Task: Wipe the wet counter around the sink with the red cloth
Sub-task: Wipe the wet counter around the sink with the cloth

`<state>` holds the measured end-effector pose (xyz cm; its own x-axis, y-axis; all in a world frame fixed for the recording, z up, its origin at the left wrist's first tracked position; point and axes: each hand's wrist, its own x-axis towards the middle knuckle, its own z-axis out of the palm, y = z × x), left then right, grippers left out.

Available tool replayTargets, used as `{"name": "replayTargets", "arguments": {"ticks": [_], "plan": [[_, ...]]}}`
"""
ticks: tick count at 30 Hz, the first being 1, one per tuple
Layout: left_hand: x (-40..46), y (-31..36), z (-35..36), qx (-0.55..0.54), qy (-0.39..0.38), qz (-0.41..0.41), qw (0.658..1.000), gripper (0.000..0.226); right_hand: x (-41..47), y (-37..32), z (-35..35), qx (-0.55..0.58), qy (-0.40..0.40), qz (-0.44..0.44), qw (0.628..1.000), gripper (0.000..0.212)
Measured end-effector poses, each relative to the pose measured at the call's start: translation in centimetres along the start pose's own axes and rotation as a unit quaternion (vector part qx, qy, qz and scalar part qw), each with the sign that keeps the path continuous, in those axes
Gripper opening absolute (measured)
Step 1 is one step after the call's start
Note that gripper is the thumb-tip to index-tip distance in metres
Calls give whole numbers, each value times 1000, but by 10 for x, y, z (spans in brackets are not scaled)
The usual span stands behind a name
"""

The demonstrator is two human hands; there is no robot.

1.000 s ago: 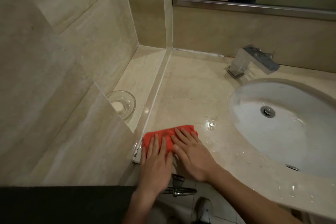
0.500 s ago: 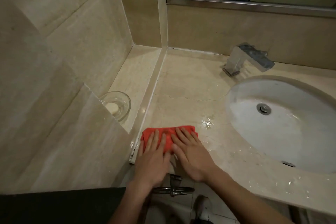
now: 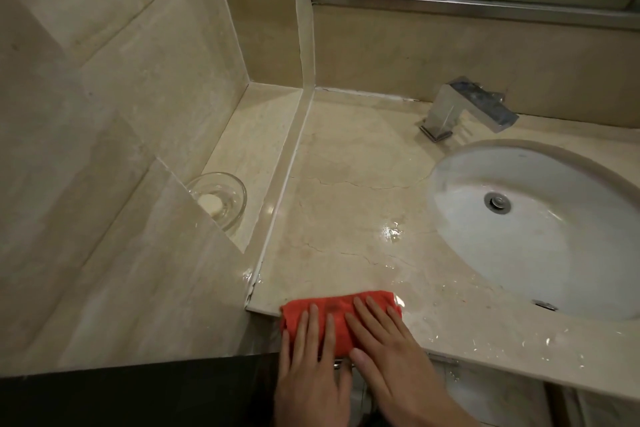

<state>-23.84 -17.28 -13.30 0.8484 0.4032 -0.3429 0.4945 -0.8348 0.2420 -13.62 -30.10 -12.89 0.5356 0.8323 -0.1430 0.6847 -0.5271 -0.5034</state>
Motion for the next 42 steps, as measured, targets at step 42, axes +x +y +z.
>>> {"name": "replayTargets", "arguments": {"ticks": [42], "plan": [[55,33,-47,-75,-62,124,987,93,5,31,-43,4,-2,136,991,88]]}}
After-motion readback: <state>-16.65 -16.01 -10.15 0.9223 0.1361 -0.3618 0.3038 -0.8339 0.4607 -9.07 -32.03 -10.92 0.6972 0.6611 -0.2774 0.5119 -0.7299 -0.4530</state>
